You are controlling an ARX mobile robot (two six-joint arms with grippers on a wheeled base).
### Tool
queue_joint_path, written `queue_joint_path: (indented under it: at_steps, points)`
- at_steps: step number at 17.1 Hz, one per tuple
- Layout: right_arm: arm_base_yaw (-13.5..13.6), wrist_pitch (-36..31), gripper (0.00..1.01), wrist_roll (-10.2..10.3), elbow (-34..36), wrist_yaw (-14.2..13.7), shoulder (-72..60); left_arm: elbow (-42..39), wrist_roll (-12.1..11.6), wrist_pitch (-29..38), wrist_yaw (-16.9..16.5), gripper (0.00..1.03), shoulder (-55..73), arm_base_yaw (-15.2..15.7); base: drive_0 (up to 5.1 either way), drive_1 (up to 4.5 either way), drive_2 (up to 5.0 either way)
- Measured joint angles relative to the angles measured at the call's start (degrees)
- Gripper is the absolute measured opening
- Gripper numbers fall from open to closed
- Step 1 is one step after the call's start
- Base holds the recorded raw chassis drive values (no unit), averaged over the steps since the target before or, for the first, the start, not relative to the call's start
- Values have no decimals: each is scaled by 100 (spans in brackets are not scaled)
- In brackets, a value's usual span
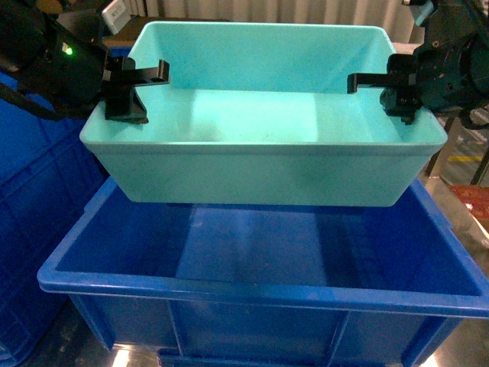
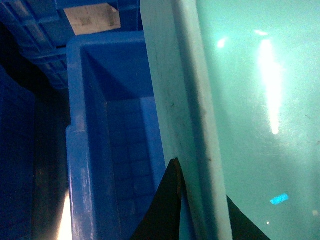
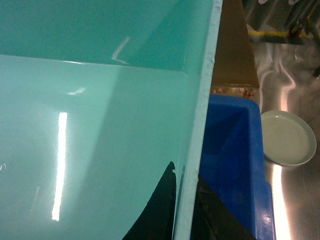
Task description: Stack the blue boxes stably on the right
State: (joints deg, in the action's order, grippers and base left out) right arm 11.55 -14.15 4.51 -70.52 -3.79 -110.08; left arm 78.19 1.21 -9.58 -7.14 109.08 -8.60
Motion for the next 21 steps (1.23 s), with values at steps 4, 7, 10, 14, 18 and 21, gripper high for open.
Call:
queue_joint_path:
  at_steps: [4, 7, 10, 14, 18, 21]
  points:
    - [-66, 286, 7, 173, -166, 0, -562, 363, -37, -448, -20, 5, 684, 7, 0, 0, 0]
    - [-61, 223, 7, 179, -162, -2, -623, 376, -13, -503, -59, 5, 791, 9, 0, 0, 0]
    - [-24, 164, 7, 166, -162, -42, -946, 426, -15, -503, -55, 5, 1060, 22, 0, 0, 0]
    - [46, 184, 7, 166, -267, -111, -1211, 632, -39, -660, -55, 5, 1401, 48, 0, 0, 0]
    - [85, 267, 7, 151, -509, -177, -1423, 822, -125, -682, -31, 5, 1613, 66, 0, 0, 0]
    - [81, 450, 7, 74, -894, -219, -1639, 1123, -120, -763, -57, 5, 1821, 96, 0, 0, 0]
